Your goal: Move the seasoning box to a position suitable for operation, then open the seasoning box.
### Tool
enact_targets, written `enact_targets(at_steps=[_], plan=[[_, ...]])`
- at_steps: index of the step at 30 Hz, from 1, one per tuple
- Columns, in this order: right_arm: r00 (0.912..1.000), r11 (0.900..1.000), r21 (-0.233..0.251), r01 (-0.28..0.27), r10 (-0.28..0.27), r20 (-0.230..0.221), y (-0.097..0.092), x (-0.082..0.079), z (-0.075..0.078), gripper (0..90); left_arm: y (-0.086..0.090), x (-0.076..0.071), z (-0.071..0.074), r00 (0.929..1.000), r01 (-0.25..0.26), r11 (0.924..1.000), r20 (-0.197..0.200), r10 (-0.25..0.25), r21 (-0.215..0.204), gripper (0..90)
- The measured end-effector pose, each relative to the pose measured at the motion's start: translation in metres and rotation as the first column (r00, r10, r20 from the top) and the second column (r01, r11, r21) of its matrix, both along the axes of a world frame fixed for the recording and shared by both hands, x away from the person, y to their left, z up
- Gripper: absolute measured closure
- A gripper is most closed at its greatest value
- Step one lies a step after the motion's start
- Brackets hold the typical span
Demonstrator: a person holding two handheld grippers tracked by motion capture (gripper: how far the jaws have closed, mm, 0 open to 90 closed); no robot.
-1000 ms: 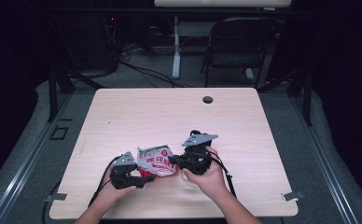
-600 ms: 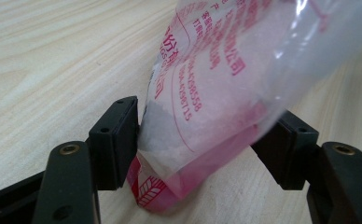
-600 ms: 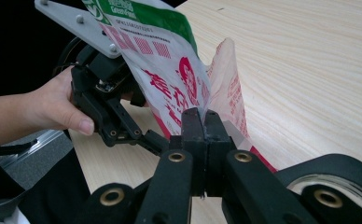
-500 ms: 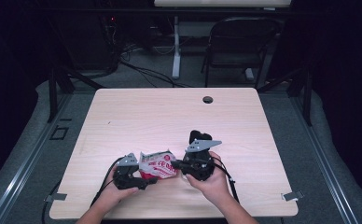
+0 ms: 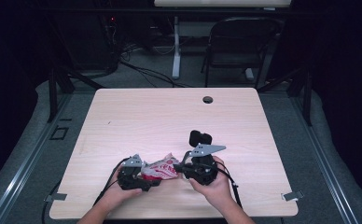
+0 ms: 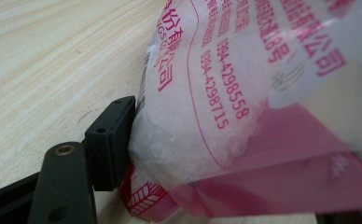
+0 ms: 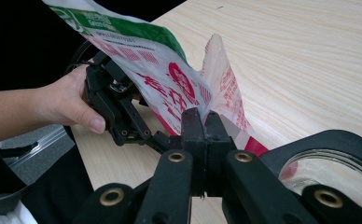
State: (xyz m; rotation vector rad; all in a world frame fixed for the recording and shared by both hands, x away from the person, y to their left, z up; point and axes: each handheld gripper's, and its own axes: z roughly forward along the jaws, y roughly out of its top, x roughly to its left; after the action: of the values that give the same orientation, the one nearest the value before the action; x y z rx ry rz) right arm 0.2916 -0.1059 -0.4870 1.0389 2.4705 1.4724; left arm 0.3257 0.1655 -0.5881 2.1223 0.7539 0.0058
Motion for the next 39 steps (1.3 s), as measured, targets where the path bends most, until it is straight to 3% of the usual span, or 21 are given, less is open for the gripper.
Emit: enact_targets(at_steps=[4, 14, 16, 20, 30, 36, 39], plan=[[1.0000, 1.0000, 0.005, 0.003, -0.003, -0.001, -0.001, 0.000, 0.000, 90.0, -0.003, 0.000, -0.001, 0.9997, -0.009, 1.0000, 0.022, 0.009, 0.004, 32.2], [0.9999, 0.9998, 0.020, 0.007, -0.007, -0.010, 0.000, 0.001, 0.000, 90.0, -0.005, 0.001, -0.001, 0.9996, 0.000, 1.0000, 0.028, 0.000, 0.009, 32.8], [0.9999, 0.9999, 0.015, 0.006, -0.006, -0.010, 0.002, 0.002, 0.000, 90.0, -0.006, 0.000, -0.001, 0.9990, -0.008, 0.9996, 0.044, 0.007, 0.026, 33.0], [0.9998, 0.9998, 0.021, 0.000, 0.000, -0.019, 0.003, 0.006, 0.002, 90.0, -0.005, 0.001, -0.001, 0.9996, 0.001, 0.9999, 0.027, -0.002, 0.011, 33.8], [0.9998, 0.9998, 0.019, 0.004, -0.003, -0.019, 0.006, 0.008, 0.003, 90.0, -0.008, 0.000, -0.001, 0.9989, 0.003, 0.9995, 0.048, -0.004, 0.032, 33.6], [0.9998, 0.9999, 0.015, 0.001, -0.001, -0.018, 0.006, 0.005, 0.002, 90.0, -0.010, -0.002, 0.000, 0.9959, -0.024, 0.9975, 0.088, 0.018, 0.067, 40.2], [0.9999, 0.9999, 0.012, 0.003, -0.003, -0.013, 0.005, 0.005, 0.002, 90.0, -0.009, 0.000, 0.000, 0.9973, -0.015, 0.9987, 0.072, 0.011, 0.050, 45.0]])
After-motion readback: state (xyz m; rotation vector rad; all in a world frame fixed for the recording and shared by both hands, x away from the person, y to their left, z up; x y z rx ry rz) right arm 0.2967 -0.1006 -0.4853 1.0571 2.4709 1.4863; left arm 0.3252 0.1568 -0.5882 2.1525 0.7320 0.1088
